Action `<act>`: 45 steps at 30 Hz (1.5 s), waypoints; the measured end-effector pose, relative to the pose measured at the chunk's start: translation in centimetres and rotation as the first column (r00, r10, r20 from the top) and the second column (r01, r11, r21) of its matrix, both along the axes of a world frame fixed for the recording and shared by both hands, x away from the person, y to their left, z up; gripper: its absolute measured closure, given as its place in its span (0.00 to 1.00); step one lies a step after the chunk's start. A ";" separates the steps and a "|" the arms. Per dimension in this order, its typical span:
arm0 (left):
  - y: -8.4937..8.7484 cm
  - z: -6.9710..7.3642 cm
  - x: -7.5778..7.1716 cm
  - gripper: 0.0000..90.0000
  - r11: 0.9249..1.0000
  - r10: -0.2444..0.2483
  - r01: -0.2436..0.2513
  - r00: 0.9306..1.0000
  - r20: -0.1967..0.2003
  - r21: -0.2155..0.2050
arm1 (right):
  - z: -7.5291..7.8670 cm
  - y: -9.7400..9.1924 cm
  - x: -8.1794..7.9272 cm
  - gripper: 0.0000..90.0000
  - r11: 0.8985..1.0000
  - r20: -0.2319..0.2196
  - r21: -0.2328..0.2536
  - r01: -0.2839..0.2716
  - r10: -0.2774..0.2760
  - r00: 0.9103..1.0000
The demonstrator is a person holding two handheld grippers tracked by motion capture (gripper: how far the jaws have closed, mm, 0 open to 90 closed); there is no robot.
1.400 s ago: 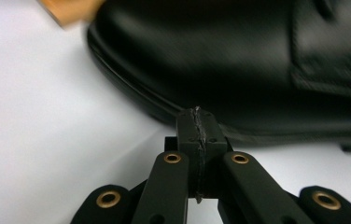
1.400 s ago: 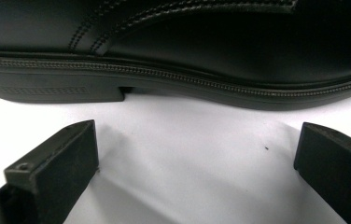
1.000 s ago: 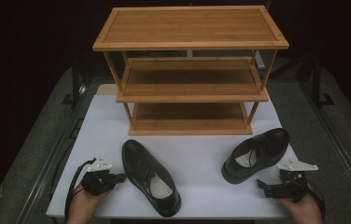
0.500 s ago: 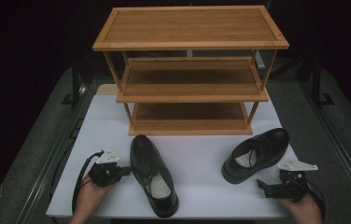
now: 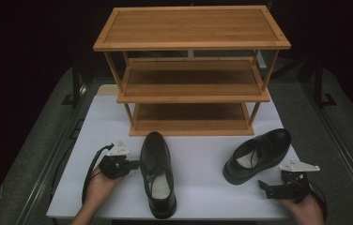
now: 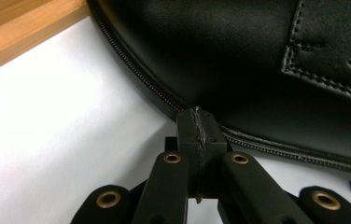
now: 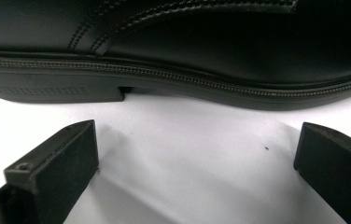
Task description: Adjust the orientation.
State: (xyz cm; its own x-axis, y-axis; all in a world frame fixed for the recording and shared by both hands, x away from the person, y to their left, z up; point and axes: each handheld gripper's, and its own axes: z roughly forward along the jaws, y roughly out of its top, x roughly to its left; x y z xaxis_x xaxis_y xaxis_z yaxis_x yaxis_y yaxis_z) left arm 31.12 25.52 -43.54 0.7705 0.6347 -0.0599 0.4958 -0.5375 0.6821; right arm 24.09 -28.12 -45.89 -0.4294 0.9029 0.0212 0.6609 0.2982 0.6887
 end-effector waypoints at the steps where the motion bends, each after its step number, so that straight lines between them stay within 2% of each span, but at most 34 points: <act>1: -0.2 0.0 0.2 1.00 1.000 -0.002 0.002 1.000 0.000 0.000 | 0.0 0.0 0.0 0.00 1.000 0.001 0.001 0.000 0.000 1.000; 8: -1.6 0.1 1.2 1.00 1.000 -0.015 0.015 1.000 0.011 0.017 | 0.0 0.0 0.0 0.00 1.000 0.001 0.001 0.001 -0.001 1.000; 14: -2.3 0.4 1.3 1.00 1.000 -0.031 0.031 0.999 0.019 0.000 | 0.0 0.0 0.0 0.00 1.000 0.002 0.002 0.001 -0.001 1.000; 17: -1.9 0.4 0.3 1.00 0.999 -0.043 0.044 0.999 0.006 -0.018 | 0.0 0.0 0.0 0.00 1.000 0.002 0.002 0.001 -0.001 1.000; 22: -1.4 -0.1 -2.8 1.00 0.997 -0.078 0.077 0.997 -0.030 -0.031 | 0.0 0.0 0.0 0.00 1.000 0.001 0.001 0.001 -0.001 1.000; 26: -1.7 -0.3 -4.3 1.00 0.996 -0.086 0.085 0.996 -0.018 -0.017 | 0.0 0.0 0.0 0.00 1.000 0.000 0.001 0.001 -0.001 1.000; 27: -1.7 -0.3 -4.3 1.00 0.996 -0.086 0.086 0.996 -0.020 -0.014 | 0.0 0.0 0.0 0.00 1.000 0.001 0.000 0.001 -0.001 1.000; 31: -1.9 -0.4 -4.0 1.00 0.996 -0.084 0.082 0.996 -0.031 -0.046 | 0.0 0.0 0.0 0.00 1.000 0.001 0.000 0.001 -0.001 1.000; 37: -2.5 -0.5 -3.8 1.00 0.994 -0.096 0.094 0.995 -0.041 -0.060 | 0.0 0.0 0.0 0.00 1.000 0.000 0.001 0.001 -0.001 1.000; 45: -3.8 -0.5 -3.5 1.00 0.992 -0.120 0.118 0.992 -0.034 -0.052 | 0.0 0.0 0.0 0.00 1.000 0.000 0.001 0.000 0.000 1.000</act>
State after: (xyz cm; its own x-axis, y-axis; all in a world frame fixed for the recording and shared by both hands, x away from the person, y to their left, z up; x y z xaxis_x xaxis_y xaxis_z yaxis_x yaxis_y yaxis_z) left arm 27.62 21.74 -44.02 0.8370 0.5342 -0.1187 0.4556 -0.5601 0.6918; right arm 24.09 -28.11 -45.89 -0.4290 0.9031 0.0216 0.6608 0.2974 0.6891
